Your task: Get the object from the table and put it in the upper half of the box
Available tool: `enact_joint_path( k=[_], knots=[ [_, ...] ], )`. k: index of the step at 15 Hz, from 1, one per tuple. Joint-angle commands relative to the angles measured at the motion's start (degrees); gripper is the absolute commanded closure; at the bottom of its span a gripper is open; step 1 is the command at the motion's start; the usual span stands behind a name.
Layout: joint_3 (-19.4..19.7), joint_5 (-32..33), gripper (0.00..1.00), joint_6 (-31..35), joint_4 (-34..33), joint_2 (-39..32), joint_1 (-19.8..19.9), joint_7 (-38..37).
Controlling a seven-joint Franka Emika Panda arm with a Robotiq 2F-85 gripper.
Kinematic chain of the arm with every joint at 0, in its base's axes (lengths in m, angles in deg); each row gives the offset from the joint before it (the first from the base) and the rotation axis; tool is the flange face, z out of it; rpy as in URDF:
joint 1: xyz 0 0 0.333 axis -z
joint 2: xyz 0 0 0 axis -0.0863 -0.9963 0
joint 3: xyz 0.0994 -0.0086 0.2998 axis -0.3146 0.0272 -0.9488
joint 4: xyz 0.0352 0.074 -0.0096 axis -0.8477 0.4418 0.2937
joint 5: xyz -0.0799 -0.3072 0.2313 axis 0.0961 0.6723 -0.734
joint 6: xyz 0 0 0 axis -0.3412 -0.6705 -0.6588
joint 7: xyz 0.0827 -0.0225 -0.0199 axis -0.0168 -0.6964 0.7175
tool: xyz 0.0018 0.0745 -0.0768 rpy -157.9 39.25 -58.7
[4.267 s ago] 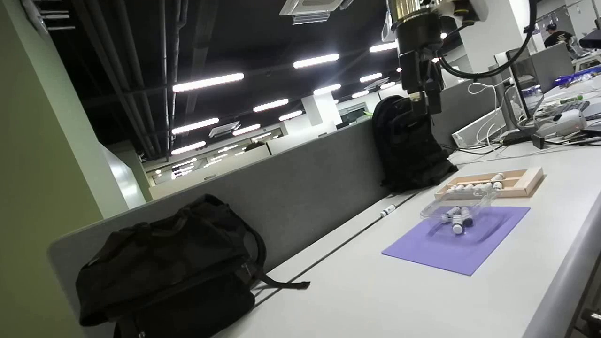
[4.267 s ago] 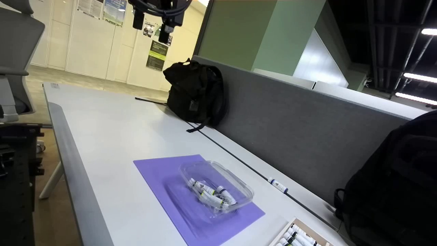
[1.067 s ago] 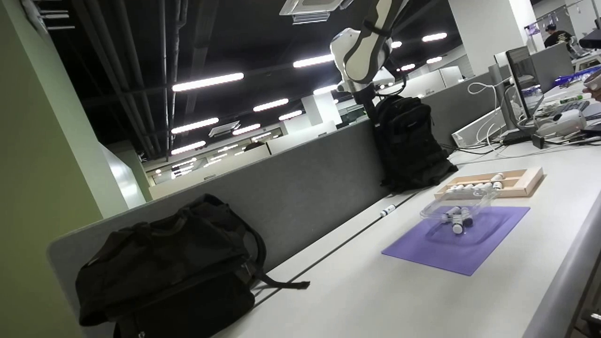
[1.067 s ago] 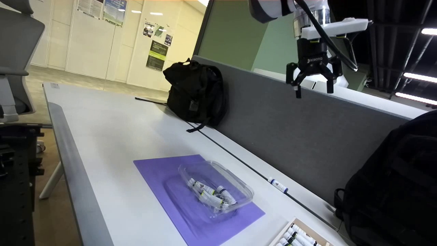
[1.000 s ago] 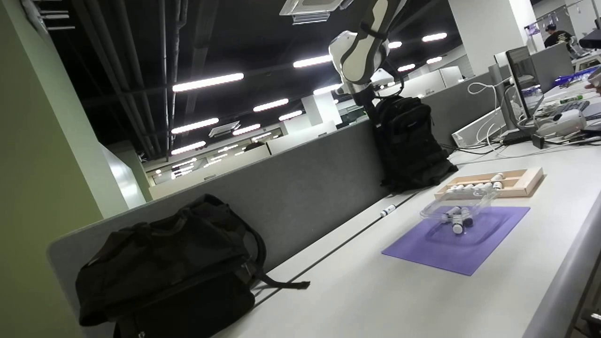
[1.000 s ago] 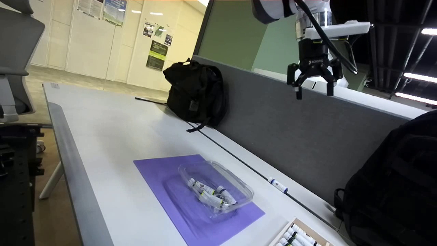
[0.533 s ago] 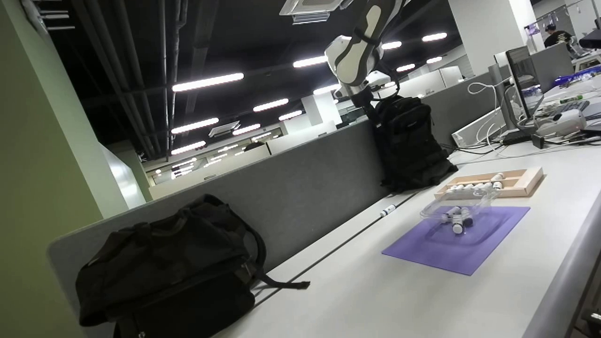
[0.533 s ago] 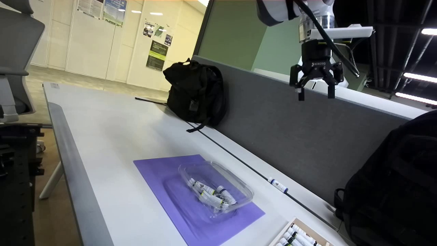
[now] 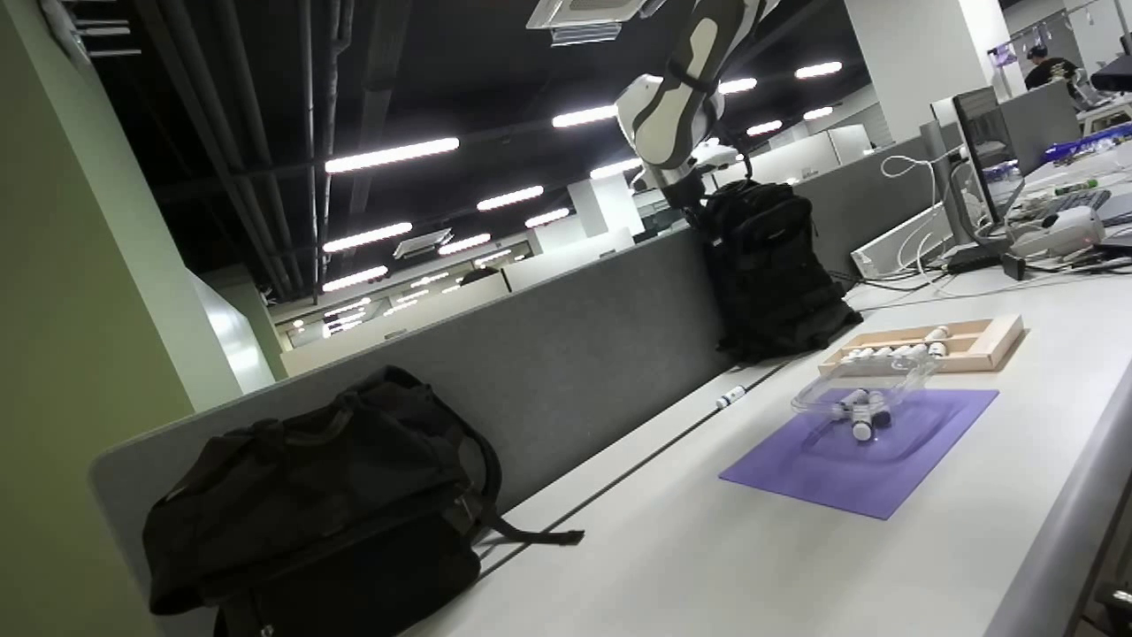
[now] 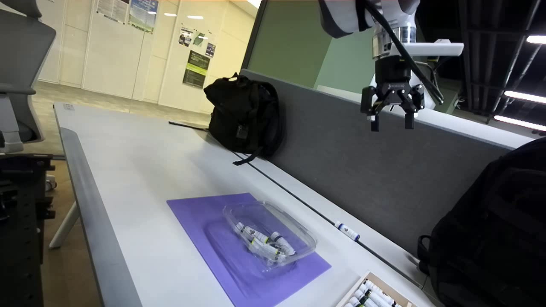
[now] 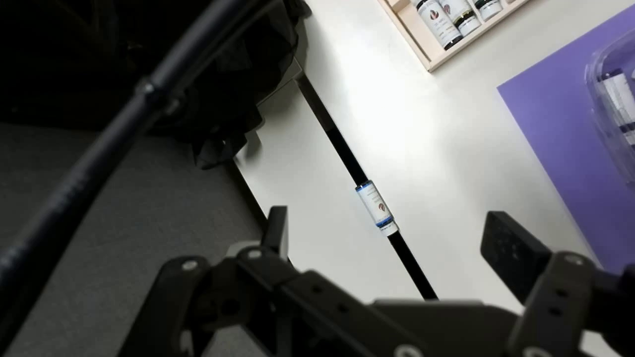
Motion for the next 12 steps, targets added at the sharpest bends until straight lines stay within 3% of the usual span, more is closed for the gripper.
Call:
enact_joint_path(
  k=[1,4,7,8,12],
  knots=[
    [-1.53,-1.90,0.00,3.09,-6.70,-7.14,3.03,12.26],
    [-1.26,-2.60,0.00,3.40,-13.28,-14.48,4.11,19.58],
    [1.06,-0.77,0.00,0.66,-21.83,-22.60,3.16,21.62],
    [0.41,-1.91,0.00,3.55,-13.22,-16.60,3.41,20.20],
    [0.57,-1.95,0.00,3.87,-14.48,-18.49,3.31,20.34]
  ],
)
